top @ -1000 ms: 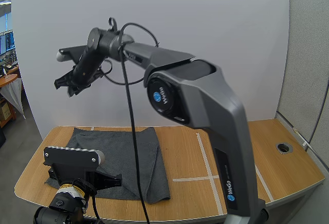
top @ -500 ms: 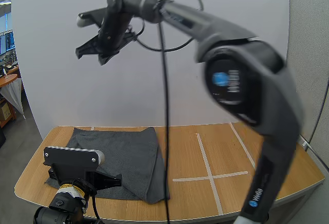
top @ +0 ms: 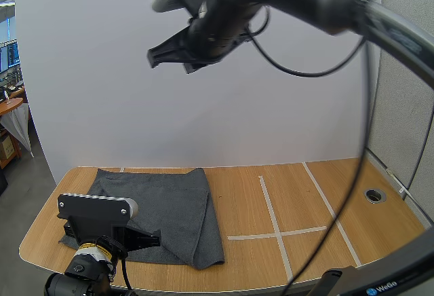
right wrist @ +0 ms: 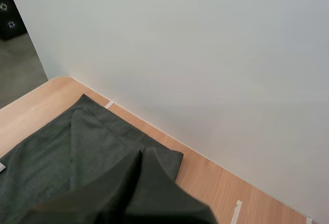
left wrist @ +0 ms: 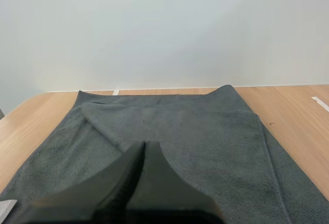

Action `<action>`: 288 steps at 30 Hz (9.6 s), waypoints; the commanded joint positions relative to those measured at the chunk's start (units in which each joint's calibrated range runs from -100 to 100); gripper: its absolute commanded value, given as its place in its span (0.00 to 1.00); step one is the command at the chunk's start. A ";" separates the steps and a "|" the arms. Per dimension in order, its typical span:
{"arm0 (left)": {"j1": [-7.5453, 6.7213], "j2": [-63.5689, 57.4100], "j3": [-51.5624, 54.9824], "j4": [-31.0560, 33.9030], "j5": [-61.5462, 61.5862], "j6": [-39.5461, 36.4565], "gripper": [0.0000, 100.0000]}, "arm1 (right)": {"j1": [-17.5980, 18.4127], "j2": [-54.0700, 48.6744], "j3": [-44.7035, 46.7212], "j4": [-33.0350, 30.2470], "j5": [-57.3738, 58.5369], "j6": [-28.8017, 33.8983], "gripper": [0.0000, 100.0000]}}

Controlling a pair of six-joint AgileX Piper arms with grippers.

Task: Fold the towel

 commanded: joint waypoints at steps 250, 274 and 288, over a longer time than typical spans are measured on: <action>-4.77 105.86 -74.78 -30.19 38.56 58.08 0.65 | -4.53 -35.81 33.65 4.62 0.72 -2.11 0.00; -8.05 118.31 -80.48 -29.28 27.96 58.76 1.00 | -4.53 -35.81 33.65 4.62 0.72 -2.11 0.00; -8.05 123.18 -83.65 -28.82 27.08 58.76 1.00 | -4.53 -35.81 33.65 4.62 0.72 -2.11 0.00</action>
